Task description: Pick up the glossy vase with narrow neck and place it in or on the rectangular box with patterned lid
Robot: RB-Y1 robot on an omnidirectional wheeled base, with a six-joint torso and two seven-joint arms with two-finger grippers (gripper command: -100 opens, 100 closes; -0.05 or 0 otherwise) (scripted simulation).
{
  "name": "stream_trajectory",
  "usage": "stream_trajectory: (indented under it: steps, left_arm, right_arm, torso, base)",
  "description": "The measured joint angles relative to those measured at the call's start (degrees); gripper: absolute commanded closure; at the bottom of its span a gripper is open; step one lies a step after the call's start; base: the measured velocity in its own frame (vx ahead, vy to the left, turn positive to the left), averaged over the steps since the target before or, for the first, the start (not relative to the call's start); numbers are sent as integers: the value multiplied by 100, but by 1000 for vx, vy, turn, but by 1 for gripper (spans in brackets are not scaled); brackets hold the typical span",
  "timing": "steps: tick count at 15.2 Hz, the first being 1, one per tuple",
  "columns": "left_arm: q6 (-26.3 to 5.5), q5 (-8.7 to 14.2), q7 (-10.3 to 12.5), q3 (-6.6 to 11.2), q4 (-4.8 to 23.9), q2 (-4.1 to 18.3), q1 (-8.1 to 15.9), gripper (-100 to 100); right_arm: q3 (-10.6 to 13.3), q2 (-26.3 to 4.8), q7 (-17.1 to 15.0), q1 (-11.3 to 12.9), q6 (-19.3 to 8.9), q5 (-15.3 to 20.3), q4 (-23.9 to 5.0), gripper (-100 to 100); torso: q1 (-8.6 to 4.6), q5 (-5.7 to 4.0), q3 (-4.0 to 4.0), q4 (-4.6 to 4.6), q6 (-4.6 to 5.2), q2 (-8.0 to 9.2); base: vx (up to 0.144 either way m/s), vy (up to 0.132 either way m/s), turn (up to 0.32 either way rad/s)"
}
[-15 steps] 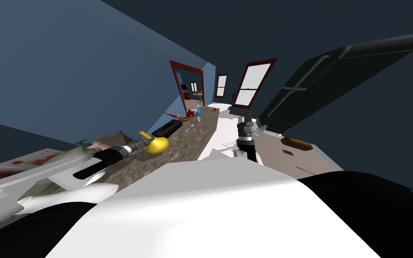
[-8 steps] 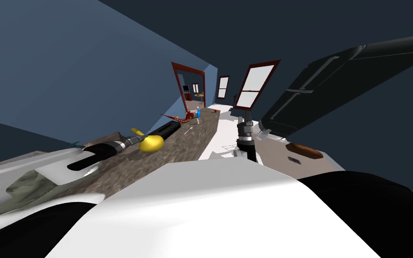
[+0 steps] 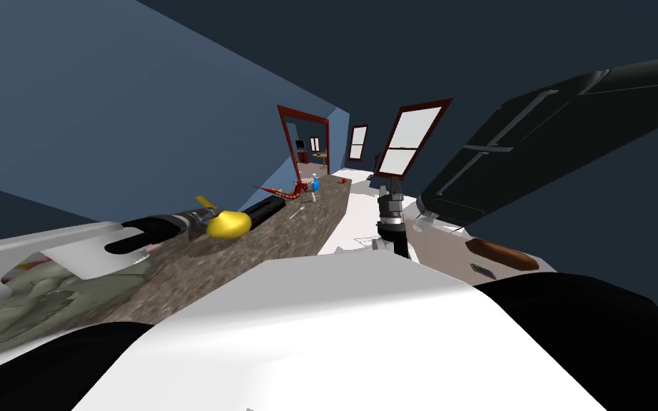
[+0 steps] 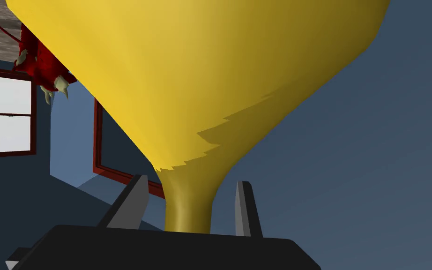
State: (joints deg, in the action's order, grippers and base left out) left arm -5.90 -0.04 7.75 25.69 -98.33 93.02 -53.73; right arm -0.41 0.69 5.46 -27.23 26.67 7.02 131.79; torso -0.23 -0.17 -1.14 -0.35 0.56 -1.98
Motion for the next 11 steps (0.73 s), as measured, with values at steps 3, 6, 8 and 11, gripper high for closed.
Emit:
stream_trajectory:
  steps: [3,6,8,11]
  left_arm:
    - [-95,165,64,163,169,148,-114,100]
    - [-246,385,164,197,420,404,-78,100]
    - [-381,542,235,287,551,570,-116,100]
    - [-610,746,340,389,733,795,-130,100]
  right_arm:
    - [0,0,0,0,0,0,0,0]
    - [0,0,0,0,0,0,0,0]
    - [0,0,0,0,0,0,0,0]
    - [0,0,0,0,0,0,0,0]
  torso:
    - [12,2,7,3,-4,12]
    - [4,-7,3,5,-2,1]
    - [-9,-13,3,7,-2,-1]
    - [-21,-22,4,12,-1,-3]
  base:
    - [90,-74,38]
    - [130,-85,53]
    - [137,-101,44]
    - [136,-99,53]
